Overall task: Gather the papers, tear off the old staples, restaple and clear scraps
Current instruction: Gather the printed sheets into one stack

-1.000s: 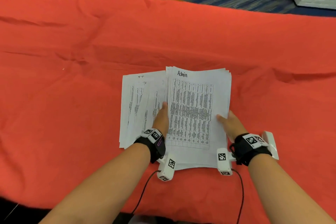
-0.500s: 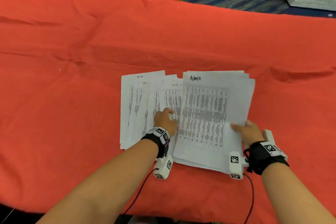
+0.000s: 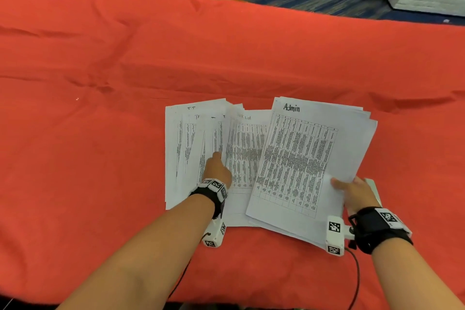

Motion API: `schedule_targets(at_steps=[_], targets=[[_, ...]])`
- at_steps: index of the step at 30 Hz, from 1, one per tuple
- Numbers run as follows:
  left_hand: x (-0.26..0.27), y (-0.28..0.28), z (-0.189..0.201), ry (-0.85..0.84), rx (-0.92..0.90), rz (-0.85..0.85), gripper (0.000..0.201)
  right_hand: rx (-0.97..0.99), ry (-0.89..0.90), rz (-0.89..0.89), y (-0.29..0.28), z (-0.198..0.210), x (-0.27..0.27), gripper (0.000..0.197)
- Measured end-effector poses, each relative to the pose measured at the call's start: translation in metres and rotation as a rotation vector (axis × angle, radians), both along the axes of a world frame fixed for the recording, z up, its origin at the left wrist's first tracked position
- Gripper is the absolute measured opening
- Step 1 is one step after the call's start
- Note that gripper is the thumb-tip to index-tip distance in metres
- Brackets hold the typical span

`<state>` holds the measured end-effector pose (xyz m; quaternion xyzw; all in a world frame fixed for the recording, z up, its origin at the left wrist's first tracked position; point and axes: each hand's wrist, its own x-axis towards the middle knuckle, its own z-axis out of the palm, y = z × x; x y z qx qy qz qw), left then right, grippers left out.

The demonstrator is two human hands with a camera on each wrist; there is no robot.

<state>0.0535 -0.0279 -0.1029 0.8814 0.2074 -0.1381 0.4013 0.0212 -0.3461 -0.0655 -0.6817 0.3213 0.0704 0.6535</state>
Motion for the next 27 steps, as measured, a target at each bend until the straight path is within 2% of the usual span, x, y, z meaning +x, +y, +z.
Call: schedule_targets(at_steps=[4, 9, 12, 16, 18, 22, 24, 27], targets=[[-0.006, 0.012, 0.005, -0.078, -0.137, 0.073, 0.044, 0.072, -0.004, -0.007, 0.002, 0.002, 0.006, 0.026], [-0.012, 0.019, 0.013, -0.109, -0.367, 0.111, 0.043, 0.209, 0.015, 0.019, 0.013, 0.007, 0.020, 0.031], [-0.019, 0.014, 0.025, -0.116, -0.470, 0.072, 0.039, 0.222, 0.031, 0.058, 0.020, 0.008, 0.028, 0.039], [-0.026, 0.001, 0.034, -0.126, -0.561, -0.004, 0.034, 0.229, 0.008, 0.112, 0.035, 0.014, 0.033, 0.033], [-0.026, -0.005, 0.032, -0.134, -0.586, -0.020, 0.025, 0.173, 0.001, 0.104, 0.043, 0.017, 0.034, 0.038], [-0.023, -0.009, 0.028, -0.098, -0.564, -0.084, 0.029, 0.049, -0.015, 0.052, 0.039, 0.013, 0.039, 0.062], [-0.022, -0.011, 0.028, -0.053, -0.546, -0.102, 0.039, 0.057, -0.010, 0.133, 0.036, 0.013, 0.036, 0.057], [-0.021, -0.017, 0.027, 0.002, -0.535, -0.115, 0.051, 0.083, -0.002, 0.196, 0.028, 0.008, 0.031, 0.036]])
